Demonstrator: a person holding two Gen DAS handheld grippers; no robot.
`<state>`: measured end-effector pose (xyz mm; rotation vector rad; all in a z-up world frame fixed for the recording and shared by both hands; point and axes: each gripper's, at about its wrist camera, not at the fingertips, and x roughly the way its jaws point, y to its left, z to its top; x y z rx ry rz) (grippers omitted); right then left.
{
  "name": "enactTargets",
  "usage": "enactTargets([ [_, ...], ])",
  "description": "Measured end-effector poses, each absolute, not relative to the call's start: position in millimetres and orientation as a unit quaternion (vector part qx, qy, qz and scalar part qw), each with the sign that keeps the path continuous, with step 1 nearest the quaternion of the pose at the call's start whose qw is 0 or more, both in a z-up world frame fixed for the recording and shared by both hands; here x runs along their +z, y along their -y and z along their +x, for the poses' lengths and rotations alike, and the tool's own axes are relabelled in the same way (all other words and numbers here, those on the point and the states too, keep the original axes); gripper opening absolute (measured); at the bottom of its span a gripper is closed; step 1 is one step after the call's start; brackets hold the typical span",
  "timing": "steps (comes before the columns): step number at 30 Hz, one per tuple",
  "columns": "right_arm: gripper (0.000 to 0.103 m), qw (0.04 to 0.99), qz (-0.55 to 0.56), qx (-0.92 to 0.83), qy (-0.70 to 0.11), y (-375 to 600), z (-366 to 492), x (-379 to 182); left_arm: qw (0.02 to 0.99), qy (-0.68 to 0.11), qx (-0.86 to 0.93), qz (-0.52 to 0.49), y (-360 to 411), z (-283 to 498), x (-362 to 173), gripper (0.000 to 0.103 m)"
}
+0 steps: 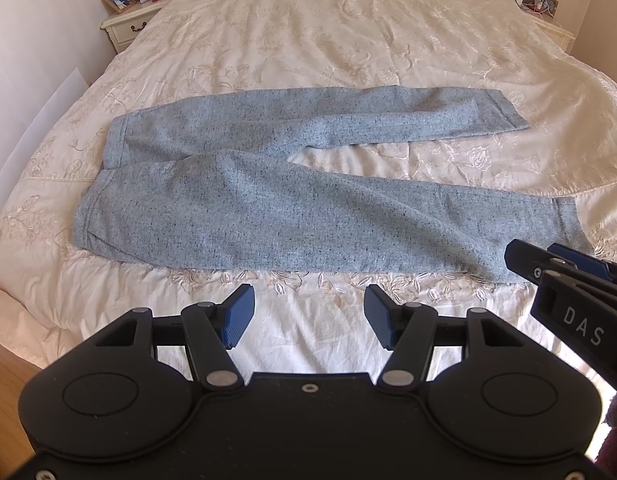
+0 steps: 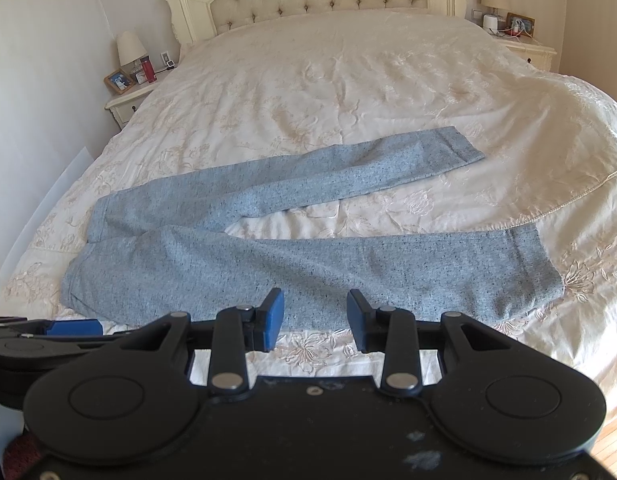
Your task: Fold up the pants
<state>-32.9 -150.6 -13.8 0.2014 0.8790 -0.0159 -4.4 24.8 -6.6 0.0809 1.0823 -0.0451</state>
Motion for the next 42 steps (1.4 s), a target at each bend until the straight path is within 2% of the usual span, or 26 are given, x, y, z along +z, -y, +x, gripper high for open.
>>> enactTargets([
  [11, 0.037, 0.876, 0.116, -0.015, -0.469, 134.3, -4.9, -34.8, 0.838, -0.543, -0.026, 0.054, -37.1, 26.5, -20.4, 0.064],
  [20, 0.037, 0.861, 0.106, -0.102, -0.488, 149.1, 30.2, -57.9, 0.822, -0.559, -0.067, 0.080, -40.5, 70.7, -47.3, 0.062],
  [27, 0.037, 0.843, 0.108, -0.173, -0.497, 208.2, 50.9, -84.5, 0.814, -0.563, -0.089, 0.110, -26.6, 91.9, -68.6, 0.060],
  [42, 0.038, 0.823, 0.073, -0.208, -0.523, 406.1, 128.2, -164.2, 0.792, -0.608, -0.010, 0.054, 12.8, 112.4, -88.4, 0.060],
])
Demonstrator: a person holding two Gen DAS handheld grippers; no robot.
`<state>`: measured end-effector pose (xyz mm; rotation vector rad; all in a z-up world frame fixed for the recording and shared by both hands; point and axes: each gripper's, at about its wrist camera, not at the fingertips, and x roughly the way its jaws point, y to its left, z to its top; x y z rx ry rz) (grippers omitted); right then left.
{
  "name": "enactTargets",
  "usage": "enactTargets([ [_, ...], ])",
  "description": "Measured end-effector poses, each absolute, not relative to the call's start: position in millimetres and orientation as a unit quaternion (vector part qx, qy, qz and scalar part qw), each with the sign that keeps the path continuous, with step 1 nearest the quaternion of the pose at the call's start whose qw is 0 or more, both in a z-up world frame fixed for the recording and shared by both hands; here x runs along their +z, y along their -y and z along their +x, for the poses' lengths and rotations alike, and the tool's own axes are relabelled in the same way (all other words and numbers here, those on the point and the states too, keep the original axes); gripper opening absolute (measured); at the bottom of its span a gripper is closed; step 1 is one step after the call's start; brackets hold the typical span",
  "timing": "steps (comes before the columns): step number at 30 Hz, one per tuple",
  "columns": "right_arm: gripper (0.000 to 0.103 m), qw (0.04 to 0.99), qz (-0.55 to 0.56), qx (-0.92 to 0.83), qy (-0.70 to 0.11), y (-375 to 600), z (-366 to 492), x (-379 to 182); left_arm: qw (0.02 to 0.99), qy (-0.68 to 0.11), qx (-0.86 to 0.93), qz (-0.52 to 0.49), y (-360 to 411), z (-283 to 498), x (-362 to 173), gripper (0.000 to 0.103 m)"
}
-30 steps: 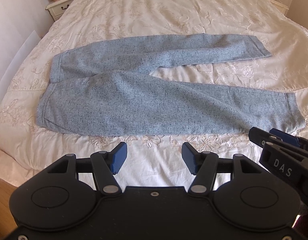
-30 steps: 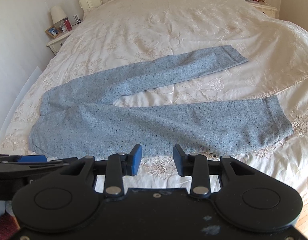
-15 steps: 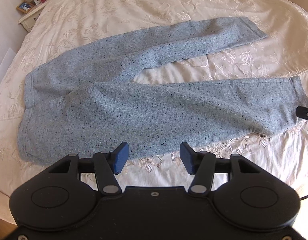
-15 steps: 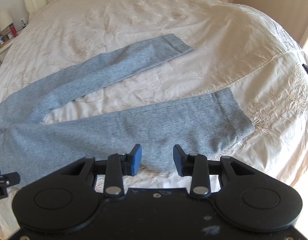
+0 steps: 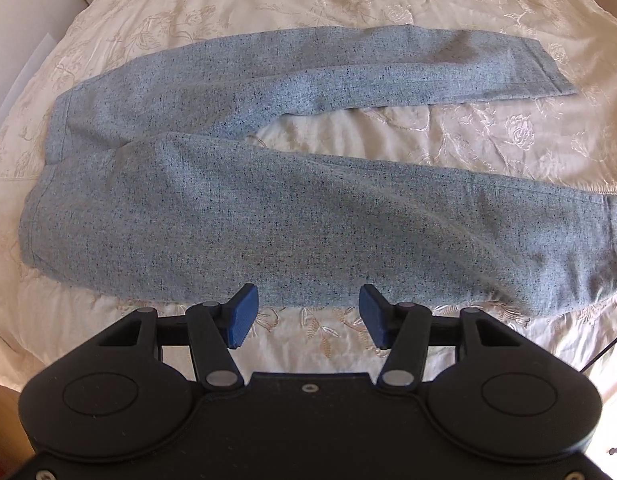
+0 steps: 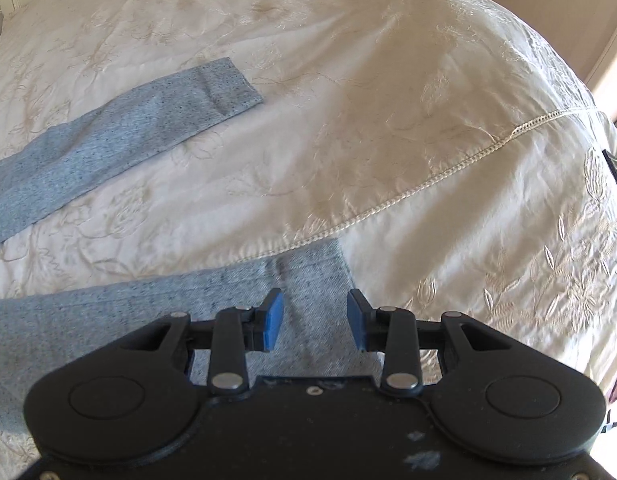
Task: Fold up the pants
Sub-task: 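Move the right tool to the hem of the upper trouser leg and grasp it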
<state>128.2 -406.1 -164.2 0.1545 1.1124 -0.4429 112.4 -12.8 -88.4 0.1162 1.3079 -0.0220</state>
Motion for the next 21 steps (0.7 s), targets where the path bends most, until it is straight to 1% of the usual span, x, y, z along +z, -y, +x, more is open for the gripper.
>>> enactTargets([
  [4, 0.038, 0.819, 0.072, -0.193, -0.536, 434.0, 140.9, -183.4, 0.787, -0.614, 0.007, 0.053, 25.1, 117.8, -91.6, 0.060],
  [8, 0.039, 0.811, 0.108, -0.147, -0.555, 454.5, 146.7, -202.5, 0.785, -0.617, 0.020, 0.055, 35.4, 123.7, -92.5, 0.060],
  [11, 0.043, 0.811, 0.115, -0.119, -0.562, 457.5, 149.0, -210.7, 0.783, -0.619, 0.031, 0.056, 41.4, 126.7, -92.1, 0.060],
  [13, 0.044, 0.810, 0.114, -0.105, -0.566, 459.6, 151.6, -216.8, 0.781, -0.621, 0.037, 0.056, 44.1, 128.0, -93.1, 0.060],
  [14, 0.042, 0.811, 0.115, -0.097, -0.565, 460.1, 152.1, -218.1, 0.780, -0.622, 0.039, 0.056, 45.2, 128.6, -94.1, 0.060],
  [15, 0.031, 0.812, 0.113, -0.089, -0.565, 460.0, 152.5, -218.4, 0.778, -0.624, 0.041, 0.056, 46.0, 129.1, -95.2, 0.060],
  [16, 0.016, 0.815, 0.110, -0.075, -0.564, 457.5, 153.6, -217.8, 0.777, -0.626, 0.042, 0.057, 47.0, 129.8, -96.7, 0.060],
  [17, 0.008, 0.815, 0.109, -0.066, -0.565, 455.6, 154.3, -216.1, 0.775, -0.627, 0.043, 0.057, 47.9, 130.1, -98.1, 0.060],
  [21, 0.006, 0.835, 0.063, -0.075, -0.542, 443.4, 160.5, -194.8, 0.773, -0.630, 0.045, 0.060, 51.7, 132.3, -101.1, 0.060],
])
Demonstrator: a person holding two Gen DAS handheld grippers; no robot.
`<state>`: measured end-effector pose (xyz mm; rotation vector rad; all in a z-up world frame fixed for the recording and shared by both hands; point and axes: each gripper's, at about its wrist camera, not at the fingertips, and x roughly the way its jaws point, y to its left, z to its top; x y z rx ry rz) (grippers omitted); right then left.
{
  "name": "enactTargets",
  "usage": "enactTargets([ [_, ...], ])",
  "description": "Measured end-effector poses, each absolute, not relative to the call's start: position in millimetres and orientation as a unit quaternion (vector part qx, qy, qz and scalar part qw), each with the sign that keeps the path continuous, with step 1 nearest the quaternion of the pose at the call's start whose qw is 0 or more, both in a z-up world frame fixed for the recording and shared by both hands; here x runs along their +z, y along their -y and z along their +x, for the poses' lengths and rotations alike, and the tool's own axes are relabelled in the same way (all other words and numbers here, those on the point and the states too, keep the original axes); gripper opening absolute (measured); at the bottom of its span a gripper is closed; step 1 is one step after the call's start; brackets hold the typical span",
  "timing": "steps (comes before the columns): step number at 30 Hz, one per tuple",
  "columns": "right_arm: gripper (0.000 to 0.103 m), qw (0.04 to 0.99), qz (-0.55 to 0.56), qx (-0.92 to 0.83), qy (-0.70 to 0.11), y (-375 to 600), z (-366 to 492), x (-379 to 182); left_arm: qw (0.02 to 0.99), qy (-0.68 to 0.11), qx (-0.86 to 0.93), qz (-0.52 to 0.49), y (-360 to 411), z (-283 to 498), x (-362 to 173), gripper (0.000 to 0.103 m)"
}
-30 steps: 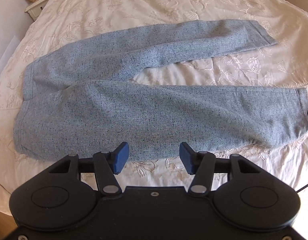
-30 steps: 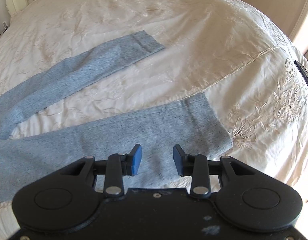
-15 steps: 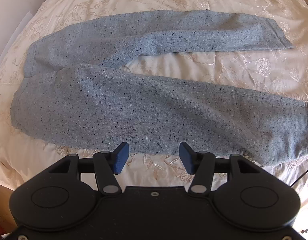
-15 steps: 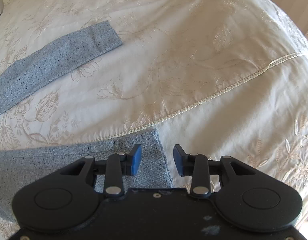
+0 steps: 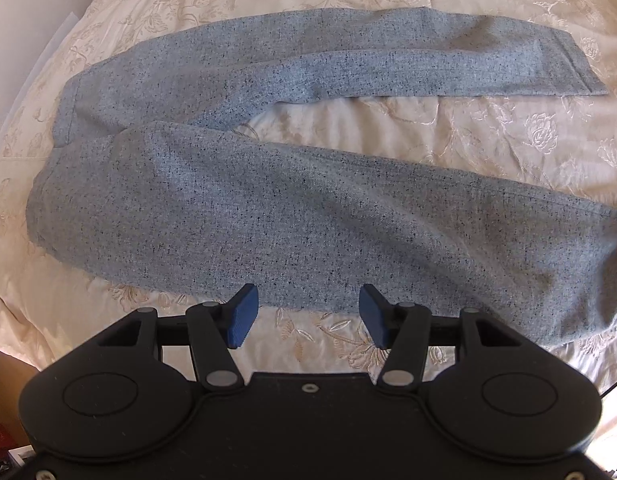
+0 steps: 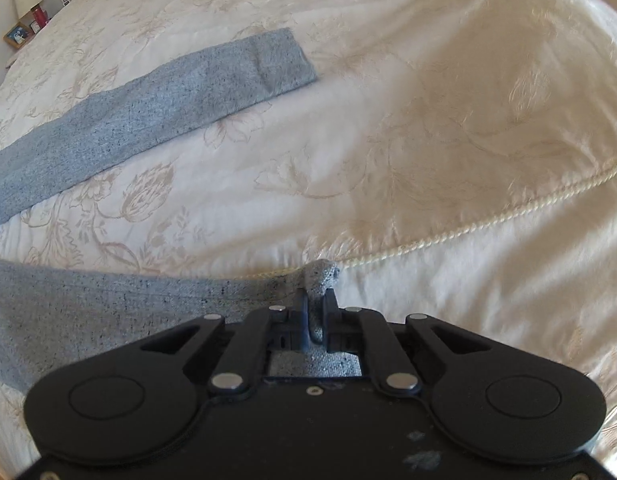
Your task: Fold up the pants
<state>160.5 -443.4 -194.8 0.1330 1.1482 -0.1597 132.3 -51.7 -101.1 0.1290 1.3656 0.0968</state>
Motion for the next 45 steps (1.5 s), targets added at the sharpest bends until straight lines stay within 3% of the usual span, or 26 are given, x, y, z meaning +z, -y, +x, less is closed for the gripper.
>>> enactTargets([
  [3, 0.006, 0.847, 0.046, -0.107, -0.518, 450.3, 175.0, -187.5, 0.775, -0.627, 0.043, 0.061, 53.4, 132.7, -100.5, 0.060],
  [7, 0.007, 0.825, 0.043, -0.113, -0.552, 456.1, 201.0, -213.1, 0.777, -0.624, 0.040, 0.070, 54.1, 131.5, -100.3, 0.060],
  [10, 0.015, 0.829, 0.064, -0.125, -0.541, 463.0, 199.8, -212.9, 0.777, -0.624, 0.042, 0.076, 51.0, 130.8, -100.3, 0.060],
  [12, 0.028, 0.836, 0.112, -0.148, -0.516, 477.1, 185.7, -197.6, 0.777, -0.623, 0.047, 0.074, 47.7, 129.9, -100.9, 0.060],
  [18, 0.029, 0.817, 0.169, -0.172, -0.523, 497.3, 124.0, -175.6, 0.769, -0.634, 0.041, 0.070, 45.9, 127.5, -109.5, 0.060],
  [25, 0.031, 0.797, 0.191, -0.182, -0.543, 485.7, 78.5, -191.6, 0.777, -0.624, 0.020, 0.082, 55.1, 124.5, -104.3, 0.060],
  [35, 0.038, 0.802, 0.165, -0.153, -0.553, 457.7, 132.1, -216.1, 0.782, -0.617, 0.026, 0.085, 47.2, 119.6, -96.2, 0.060],
  [37, 0.037, 0.799, 0.153, -0.160, -0.559, 452.9, 137.5, -219.1, 0.785, -0.614, 0.028, 0.083, 43.6, 118.5, -94.3, 0.060],
  [38, 0.030, 0.799, 0.147, -0.167, -0.558, 451.2, 137.3, -218.5, 0.785, -0.614, 0.029, 0.082, 41.6, 118.7, -94.5, 0.060],
  [39, 0.012, 0.800, 0.143, -0.171, -0.557, 449.6, 134.8, -216.6, 0.784, -0.615, 0.029, 0.080, 39.7, 119.2, -95.5, 0.060],
  [40, 0.004, 0.798, 0.137, -0.179, -0.559, 447.0, 133.9, -215.0, 0.783, -0.617, 0.027, 0.078, 38.0, 119.9, -96.7, 0.060],
  [45, 0.003, 0.789, 0.129, -0.217, -0.560, 450.5, 105.4, -199.6, 0.785, -0.614, 0.014, 0.079, 29.1, 123.6, -99.2, 0.060],
])
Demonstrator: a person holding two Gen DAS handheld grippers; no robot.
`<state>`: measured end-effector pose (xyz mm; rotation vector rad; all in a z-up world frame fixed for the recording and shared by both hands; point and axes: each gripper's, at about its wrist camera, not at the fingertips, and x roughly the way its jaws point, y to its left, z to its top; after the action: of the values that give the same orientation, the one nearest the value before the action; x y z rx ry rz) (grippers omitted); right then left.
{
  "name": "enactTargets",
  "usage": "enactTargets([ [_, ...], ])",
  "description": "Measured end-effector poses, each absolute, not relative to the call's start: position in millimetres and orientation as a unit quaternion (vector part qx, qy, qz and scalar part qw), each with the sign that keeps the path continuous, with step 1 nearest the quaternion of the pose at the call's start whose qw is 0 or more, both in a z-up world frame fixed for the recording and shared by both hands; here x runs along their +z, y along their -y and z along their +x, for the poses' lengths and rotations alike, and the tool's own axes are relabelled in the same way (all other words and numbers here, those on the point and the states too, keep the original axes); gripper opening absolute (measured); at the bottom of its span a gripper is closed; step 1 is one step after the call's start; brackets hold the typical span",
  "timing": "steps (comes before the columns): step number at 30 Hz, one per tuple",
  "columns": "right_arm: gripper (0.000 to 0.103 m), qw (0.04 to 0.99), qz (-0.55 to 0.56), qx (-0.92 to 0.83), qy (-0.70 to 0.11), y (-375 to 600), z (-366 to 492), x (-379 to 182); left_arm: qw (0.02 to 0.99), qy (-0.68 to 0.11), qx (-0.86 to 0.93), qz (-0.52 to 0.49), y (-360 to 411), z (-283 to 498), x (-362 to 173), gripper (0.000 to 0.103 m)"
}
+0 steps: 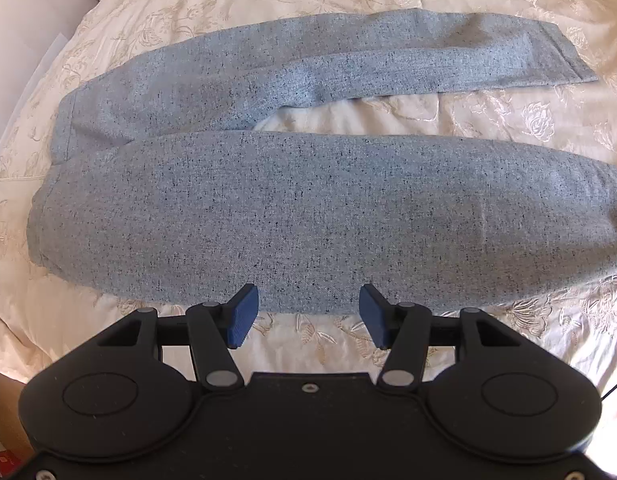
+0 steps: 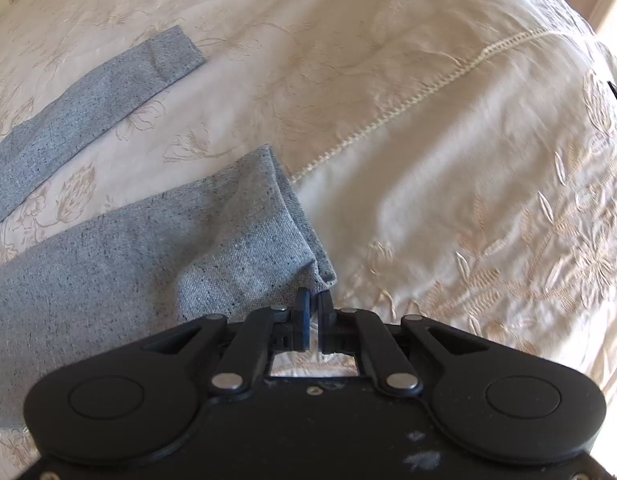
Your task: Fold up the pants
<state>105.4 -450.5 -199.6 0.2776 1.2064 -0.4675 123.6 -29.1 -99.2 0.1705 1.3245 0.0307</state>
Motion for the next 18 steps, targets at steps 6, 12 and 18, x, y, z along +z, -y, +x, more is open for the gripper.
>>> enactTargets([
  [6, 0.000, 0.754, 0.132, -0.278, -0.581, 454.0, 99.6, -217.4, 0.786, -0.613, -0.002, 0.084, 3.4, 138.2, -102.7, 0.060],
  [12, 0.012, 0.786, 0.129, -0.283, -0.535, 426.1, 109.0, -159.6, 0.800, -0.597, -0.007, 0.063, -45.8, 173.5, -75.8, 0.060],
  [18, 0.018, 0.829, 0.154, -0.220, -0.492, 381.6, 172.7, -106.4, 0.842, -0.535, 0.008, 0.069, -90.0, 238.3, -33.4, 0.060],
])
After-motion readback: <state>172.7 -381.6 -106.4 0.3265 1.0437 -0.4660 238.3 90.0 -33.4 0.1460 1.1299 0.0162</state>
